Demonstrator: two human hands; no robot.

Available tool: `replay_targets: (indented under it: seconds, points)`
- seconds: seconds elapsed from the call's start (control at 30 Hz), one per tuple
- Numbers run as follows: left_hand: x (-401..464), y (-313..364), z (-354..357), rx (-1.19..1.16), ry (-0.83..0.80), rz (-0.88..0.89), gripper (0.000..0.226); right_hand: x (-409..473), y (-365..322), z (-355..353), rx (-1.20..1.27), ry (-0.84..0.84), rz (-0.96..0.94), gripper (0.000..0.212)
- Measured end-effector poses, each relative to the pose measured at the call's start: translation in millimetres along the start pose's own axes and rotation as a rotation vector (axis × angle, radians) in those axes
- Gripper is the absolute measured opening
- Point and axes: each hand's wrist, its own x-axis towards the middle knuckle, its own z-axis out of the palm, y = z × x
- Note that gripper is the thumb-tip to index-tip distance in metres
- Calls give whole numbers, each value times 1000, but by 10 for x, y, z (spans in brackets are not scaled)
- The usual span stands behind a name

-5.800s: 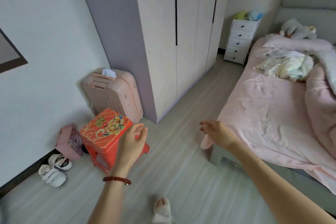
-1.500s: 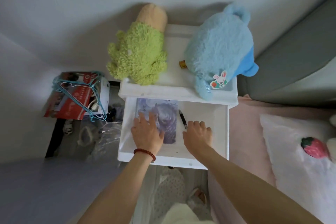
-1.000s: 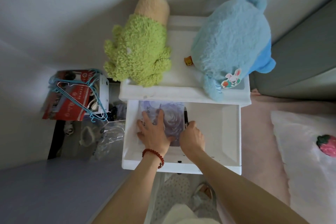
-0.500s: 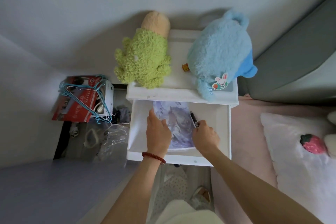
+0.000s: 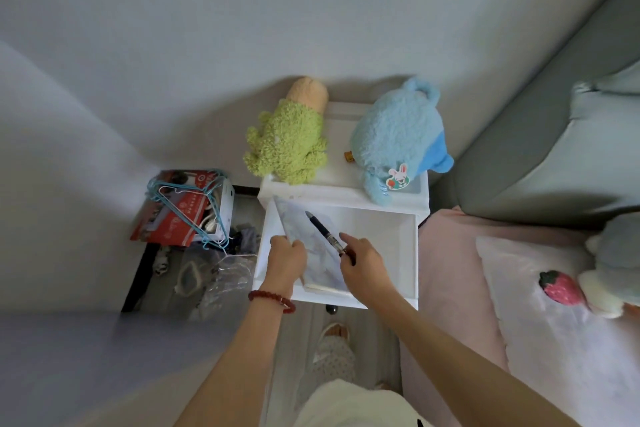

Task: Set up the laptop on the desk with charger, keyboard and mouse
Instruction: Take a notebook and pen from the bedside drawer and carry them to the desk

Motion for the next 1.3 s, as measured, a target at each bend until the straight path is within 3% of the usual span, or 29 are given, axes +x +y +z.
replay_targets:
  seconds: [0.1,0.2,0.37,0.43,0.7,0.83,0.97,1.2,1.3]
  points:
    - [-228,-50,-20,-24,-16,98,11,-109,-126,-9,106,29,-47,26]
    - [-376,-129,5,-80,-27,219,15,-247,-201,55,130,6,-144,18]
    - [-446,-132,15,-417,-88,169,18,-324,-177,67,151,16,-229,19]
    - [-436,-113,31,-327,-71,187,28,-315,-151,33,193,-1,-222,19]
    - [-397,-86,-223,118,105,412,18,-331,-80,-46,204,-14,-176,26]
    - [-433,-102,-510,379,280,524,15,-288,33,-148,-73,4,-255,27]
    - [-459,-174,-658,612,488,605,26,-217,225,-87,-463,-123,-335,32]
    - [-333,-540,-687,682,602,683,34,-12,635,205,-1264,-513,-869,63]
    - [-289,-624,-684,623,640,675,37,116,590,216,-1514,-474,-927,66]
